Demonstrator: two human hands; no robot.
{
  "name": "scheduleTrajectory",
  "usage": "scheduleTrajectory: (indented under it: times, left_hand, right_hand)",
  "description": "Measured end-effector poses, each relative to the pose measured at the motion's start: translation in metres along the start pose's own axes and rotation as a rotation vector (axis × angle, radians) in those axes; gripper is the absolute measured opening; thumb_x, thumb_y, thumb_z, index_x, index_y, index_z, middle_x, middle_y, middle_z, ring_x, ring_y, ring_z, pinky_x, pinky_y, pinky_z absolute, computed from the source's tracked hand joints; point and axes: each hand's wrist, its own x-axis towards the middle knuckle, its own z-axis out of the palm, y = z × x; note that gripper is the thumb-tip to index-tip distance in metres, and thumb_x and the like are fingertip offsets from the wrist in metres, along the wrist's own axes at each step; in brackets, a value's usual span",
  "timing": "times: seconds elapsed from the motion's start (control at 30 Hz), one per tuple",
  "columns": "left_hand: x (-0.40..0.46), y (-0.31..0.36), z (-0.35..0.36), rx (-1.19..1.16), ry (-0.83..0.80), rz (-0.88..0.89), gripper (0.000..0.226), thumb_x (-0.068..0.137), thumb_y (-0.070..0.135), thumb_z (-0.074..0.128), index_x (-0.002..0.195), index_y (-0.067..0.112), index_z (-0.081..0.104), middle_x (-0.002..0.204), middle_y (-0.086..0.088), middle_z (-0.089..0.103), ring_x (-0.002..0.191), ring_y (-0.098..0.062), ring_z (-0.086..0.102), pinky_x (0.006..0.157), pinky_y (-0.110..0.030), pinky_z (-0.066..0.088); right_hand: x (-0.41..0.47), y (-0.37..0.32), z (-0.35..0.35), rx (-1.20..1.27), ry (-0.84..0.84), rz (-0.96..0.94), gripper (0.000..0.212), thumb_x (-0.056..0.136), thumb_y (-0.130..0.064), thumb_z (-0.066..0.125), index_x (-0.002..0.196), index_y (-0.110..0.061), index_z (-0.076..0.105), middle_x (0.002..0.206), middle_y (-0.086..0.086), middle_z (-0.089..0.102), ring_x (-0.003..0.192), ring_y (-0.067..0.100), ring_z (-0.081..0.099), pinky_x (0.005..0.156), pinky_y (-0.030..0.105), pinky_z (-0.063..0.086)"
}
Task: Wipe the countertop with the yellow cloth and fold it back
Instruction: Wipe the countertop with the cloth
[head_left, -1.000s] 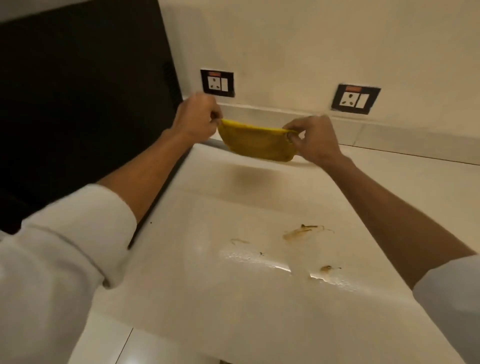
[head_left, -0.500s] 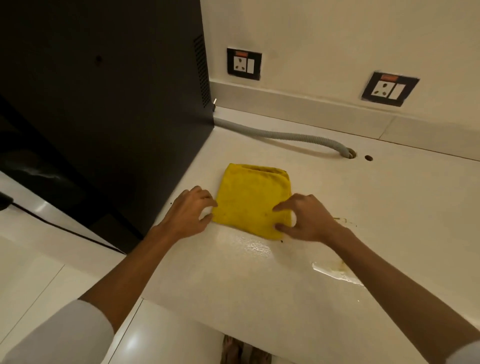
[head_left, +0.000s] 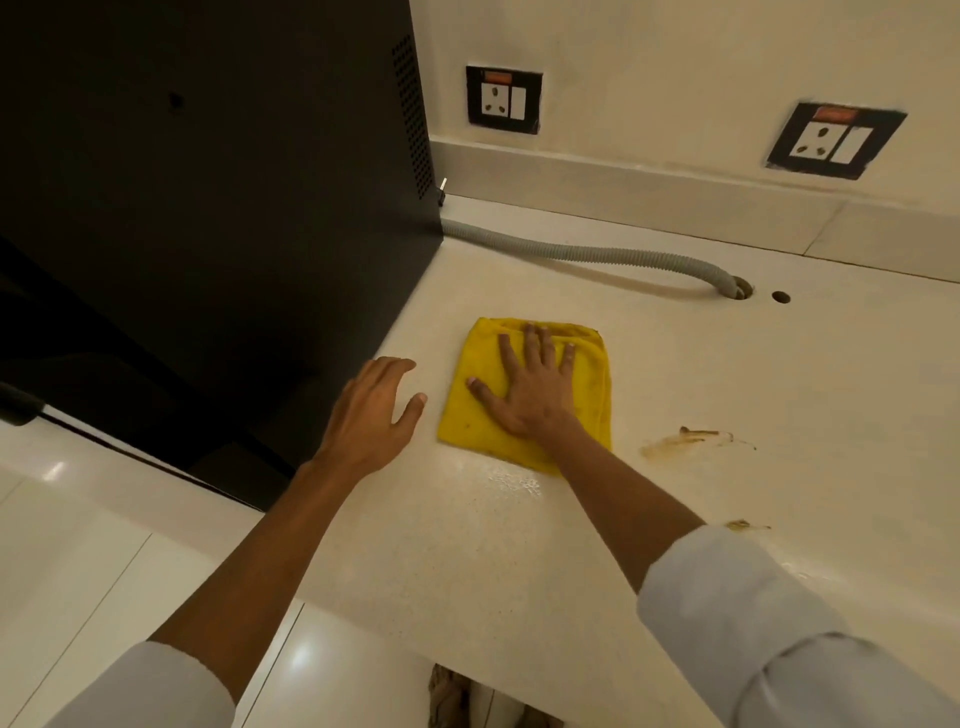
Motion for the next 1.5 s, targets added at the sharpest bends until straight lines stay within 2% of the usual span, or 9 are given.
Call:
scheduleTrajectory:
  times: [0.1, 0.27, 0.4, 0.6, 0.8, 0.97, 1.13, 1.33, 1.5]
  left_hand:
    - [0.003, -0.003, 0.007, -0.018, -0.038, -0.026, 0.053, 0.097, 0.044, 0.042, 0.141, 0.015, 0.04, 0.145, -0.01, 0.048, 0.135, -0.029, 0.043, 0.108, -0.043, 0.036]
    - [0.02, 0.007, 0.015, -0.06, -0.097, 0.013, 0.065, 0.097, 0.05, 0.028, 0.15, 0.014, 0.023, 0.158, -0.01, 0.028, 0.147, -0.024, 0.025, 0.118, -0.038, 0.021]
    - [0.034, 0.009, 0.006, -0.115, -0.061, 0.063, 0.064, 0.096, 0.045, 0.029, 0.149, 0.009, 0.028, 0.157, -0.013, 0.031, 0.146, -0.025, 0.026, 0.121, -0.039, 0.021]
    - [0.034, -0.01, 0.006, -0.132, -0.079, 0.083, 0.055, 0.102, 0.038, 0.032, 0.149, 0.011, 0.029, 0.158, -0.01, 0.03, 0.147, -0.02, 0.023, 0.121, -0.032, 0.016]
    - [0.024, -0.03, 0.015, -0.219, -0.055, -0.021, 0.055, 0.1, 0.043, 0.032, 0.145, 0.013, 0.037, 0.154, -0.01, 0.037, 0.145, -0.022, 0.028, 0.118, -0.03, 0.018]
    - [0.028, -0.011, 0.025, -0.245, -0.091, -0.009, 0.061, 0.097, 0.051, 0.026, 0.146, 0.016, 0.036, 0.154, -0.008, 0.039, 0.144, -0.023, 0.032, 0.116, -0.036, 0.025]
    - [0.03, 0.011, 0.042, -0.166, -0.171, 0.124, 0.058, 0.099, 0.044, 0.033, 0.148, 0.011, 0.031, 0.157, -0.011, 0.032, 0.147, -0.024, 0.025, 0.12, -0.039, 0.021]
    - [0.03, 0.008, 0.056, -0.047, -0.228, 0.16, 0.068, 0.094, 0.05, 0.023, 0.15, 0.01, 0.024, 0.161, -0.009, 0.022, 0.15, -0.022, 0.015, 0.124, -0.041, 0.011]
    - [0.035, 0.001, 0.055, -0.116, -0.179, 0.133, 0.067, 0.094, 0.05, 0.025, 0.149, 0.012, 0.029, 0.159, -0.008, 0.028, 0.148, -0.022, 0.023, 0.122, -0.042, 0.021]
  right_hand:
    - [0.008, -0.003, 0.01, -0.031, 0.075, 0.015, 0.099, 0.076, -0.091, 0.006, 0.156, -0.033, 0.009, 0.167, 0.011, 0.003, 0.153, 0.035, -0.004, 0.119, 0.063, -0.007]
    - [0.025, -0.022, 0.013, -0.056, 0.09, 0.005, 0.099, 0.075, -0.09, 0.007, 0.156, -0.033, 0.007, 0.167, 0.011, 0.002, 0.153, 0.035, -0.004, 0.12, 0.063, -0.006]
    - [0.03, -0.053, 0.02, -0.054, 0.071, -0.031, 0.099, 0.073, -0.087, 0.005, 0.156, -0.033, 0.007, 0.167, 0.012, 0.003, 0.153, 0.036, -0.002, 0.119, 0.065, -0.004]
    - [0.005, -0.098, 0.037, -0.116, 0.025, -0.112, 0.1, 0.075, -0.081, 0.036, 0.156, -0.031, 0.003, 0.166, 0.014, 0.002, 0.153, 0.037, -0.001, 0.119, 0.065, 0.001]
    - [-0.067, -0.111, 0.046, -0.01, 0.088, -0.067, 0.078, 0.088, -0.074, 0.018, 0.155, -0.035, 0.01, 0.166, 0.012, 0.007, 0.153, 0.034, -0.002, 0.119, 0.064, -0.002]
    - [-0.117, -0.072, 0.045, -0.052, 0.097, 0.002, 0.067, 0.094, -0.066, 0.011, 0.155, -0.038, 0.012, 0.167, 0.007, 0.007, 0.154, 0.031, -0.002, 0.12, 0.062, -0.005]
    - [-0.125, 0.008, 0.021, -0.122, 0.126, 0.229, 0.065, 0.094, -0.062, 0.016, 0.154, -0.04, 0.015, 0.167, 0.004, 0.011, 0.153, 0.036, 0.0, 0.117, 0.068, -0.007]
    - [-0.086, 0.081, -0.007, -0.114, 0.141, 0.357, 0.062, 0.096, -0.06, 0.018, 0.154, -0.038, 0.015, 0.166, 0.005, 0.014, 0.152, 0.04, 0.002, 0.113, 0.074, -0.001]
    - [-0.023, 0.079, -0.015, -0.08, 0.145, 0.376, 0.064, 0.096, -0.063, 0.016, 0.155, -0.036, 0.014, 0.167, 0.005, 0.01, 0.152, 0.042, -0.001, 0.114, 0.073, -0.003]
